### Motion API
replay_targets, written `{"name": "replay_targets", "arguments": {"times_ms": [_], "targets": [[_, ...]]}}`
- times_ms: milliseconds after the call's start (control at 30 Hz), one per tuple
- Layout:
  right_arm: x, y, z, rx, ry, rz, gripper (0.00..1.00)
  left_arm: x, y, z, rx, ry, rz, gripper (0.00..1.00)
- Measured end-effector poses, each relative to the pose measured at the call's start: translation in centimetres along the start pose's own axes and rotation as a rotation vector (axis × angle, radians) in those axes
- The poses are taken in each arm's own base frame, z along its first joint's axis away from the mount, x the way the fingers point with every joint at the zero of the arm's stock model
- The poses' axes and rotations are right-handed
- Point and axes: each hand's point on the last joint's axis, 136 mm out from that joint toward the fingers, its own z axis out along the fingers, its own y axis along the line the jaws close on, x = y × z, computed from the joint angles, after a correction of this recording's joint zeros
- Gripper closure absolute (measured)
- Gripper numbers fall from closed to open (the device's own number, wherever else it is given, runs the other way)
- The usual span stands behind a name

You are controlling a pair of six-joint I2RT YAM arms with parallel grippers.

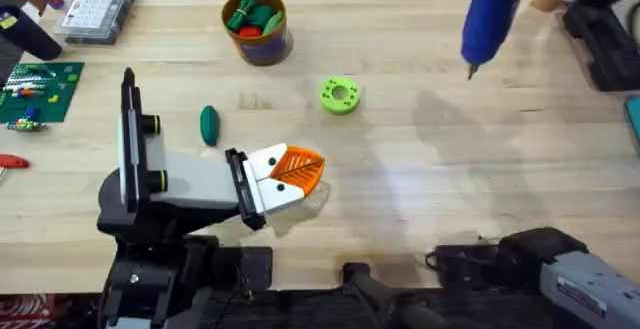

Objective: Pick up the gripper from the table and insert it into the empty holder that is missing its gripper. Then pick up a screw, insert it into the mounting hole, and use the screwdriver to tighten it. Finally, clean up the table by picking up the vegetable and placing it into the bucket.

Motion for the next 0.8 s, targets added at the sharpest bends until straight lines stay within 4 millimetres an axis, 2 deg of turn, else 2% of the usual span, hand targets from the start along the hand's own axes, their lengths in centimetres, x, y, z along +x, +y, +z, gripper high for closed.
{"name": "replay_targets", "arguments": {"times_ms": [133, 300, 633, 800], "targets": [[-2.4, 1.4, -1.8, -0.04, -0.109, -0.047, 0.945, 0.0, 0.0, 0.0, 0.0, 0.0, 0.0, 0.982], [-5.2, 3.7, -2.8, -0.156, -0.227, -0.099, 0.944, 0.0, 0.0, 0.0, 0.0, 0.0, -0.001, 0.982], [-7.9, 8.0, -4.8, -0.4, -0.341, -0.111, 0.945, 0.0, 0.0, 0.0, 0.0, 0.0, 0.0, 0.982], [-8.6, 11.0, -5.7, -0.527, -0.38, -0.143, 0.945, 0.0, 0.0, 0.0, 0.0, 0.0, -0.001, 0.982]]}}
